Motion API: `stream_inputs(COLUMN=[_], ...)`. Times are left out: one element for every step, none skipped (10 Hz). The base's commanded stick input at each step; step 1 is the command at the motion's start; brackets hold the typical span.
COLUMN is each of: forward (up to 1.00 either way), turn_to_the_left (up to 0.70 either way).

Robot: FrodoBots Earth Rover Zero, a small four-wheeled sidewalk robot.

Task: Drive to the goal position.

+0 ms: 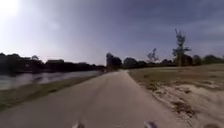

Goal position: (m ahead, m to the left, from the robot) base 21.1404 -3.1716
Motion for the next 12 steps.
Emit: stream_inputs(forward=[1.00,1.00,1.00,1.00,1.00,1.00,1.00,1.00,1.00,1.00,1.00,1.00], turn_to_the_left=[-0.10,-0.10,-0.10,-0.08,-0.06,-0.01,0.00,0.00,0.00,0.00,0.00,0.00])
